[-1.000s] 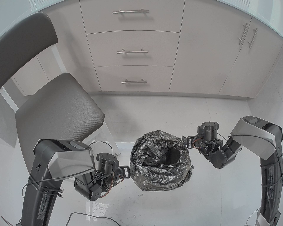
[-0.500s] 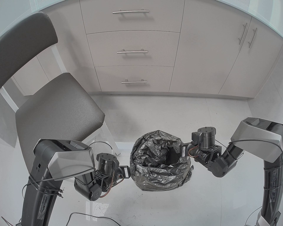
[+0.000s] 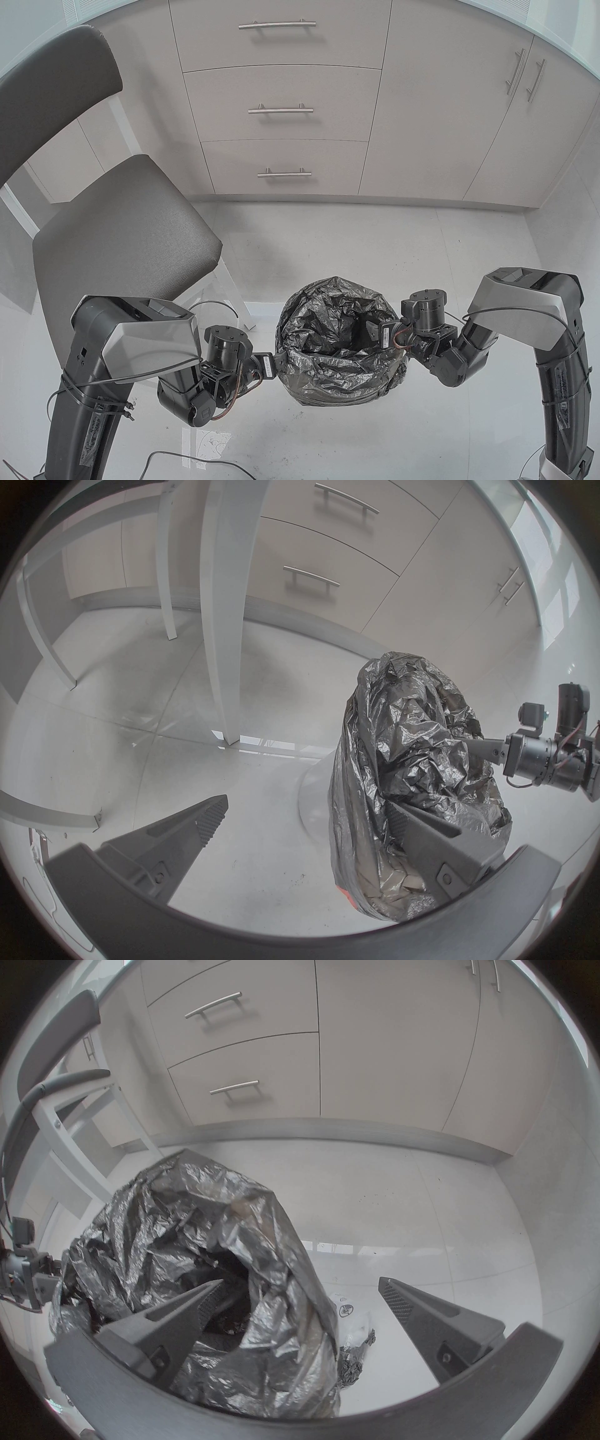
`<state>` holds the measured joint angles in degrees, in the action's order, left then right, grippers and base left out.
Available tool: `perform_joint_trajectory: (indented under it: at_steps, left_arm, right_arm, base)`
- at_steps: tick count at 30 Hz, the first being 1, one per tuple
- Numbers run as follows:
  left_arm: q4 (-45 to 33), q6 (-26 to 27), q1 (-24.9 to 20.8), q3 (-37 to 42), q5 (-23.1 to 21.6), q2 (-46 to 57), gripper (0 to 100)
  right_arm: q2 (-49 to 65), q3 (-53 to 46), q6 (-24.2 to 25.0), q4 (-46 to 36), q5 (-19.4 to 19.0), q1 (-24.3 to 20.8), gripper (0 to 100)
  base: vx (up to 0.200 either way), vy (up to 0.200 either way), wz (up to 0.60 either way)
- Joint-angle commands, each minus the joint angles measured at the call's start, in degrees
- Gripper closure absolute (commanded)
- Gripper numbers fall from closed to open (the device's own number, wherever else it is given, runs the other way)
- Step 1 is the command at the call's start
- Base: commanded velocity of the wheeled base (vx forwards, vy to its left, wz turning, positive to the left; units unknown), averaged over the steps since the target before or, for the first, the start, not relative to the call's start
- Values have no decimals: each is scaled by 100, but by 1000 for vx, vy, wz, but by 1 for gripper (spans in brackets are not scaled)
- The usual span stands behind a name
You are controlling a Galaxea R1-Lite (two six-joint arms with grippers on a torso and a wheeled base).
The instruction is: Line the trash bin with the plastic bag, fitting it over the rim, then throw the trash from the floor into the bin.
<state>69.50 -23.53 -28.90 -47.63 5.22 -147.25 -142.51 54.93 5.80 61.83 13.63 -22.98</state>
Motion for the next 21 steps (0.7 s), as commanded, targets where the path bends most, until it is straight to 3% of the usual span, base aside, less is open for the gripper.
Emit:
perform_joint_trajectory:
  at_steps: [1,7,12,16,21]
  left_arm:
    - [11,-11,-1,-1,-3,3,0]
    - [169,-91,52,412,6,408,0]
    - [556,-82,34,861,6,873,0]
    - [952,32,8,1335,32,1243,0]
    - [1022,586,-80,1546,67,1744,0]
  right_arm:
    - [-128,-26,0,-4,-1,13,0]
    - [100,-483,26,48,175,-31,0]
    - [918,-1028,369,163,105,-242,0]
    - [1665,-1582,685,242,-317,-216,0]
    - [1586,-1907,1432,901,-502,-137,0]
  base:
    - [0,0,0]
    - [0,0,0]
    - [0,0,0]
    - [0,0,0]
    - [0,0,0]
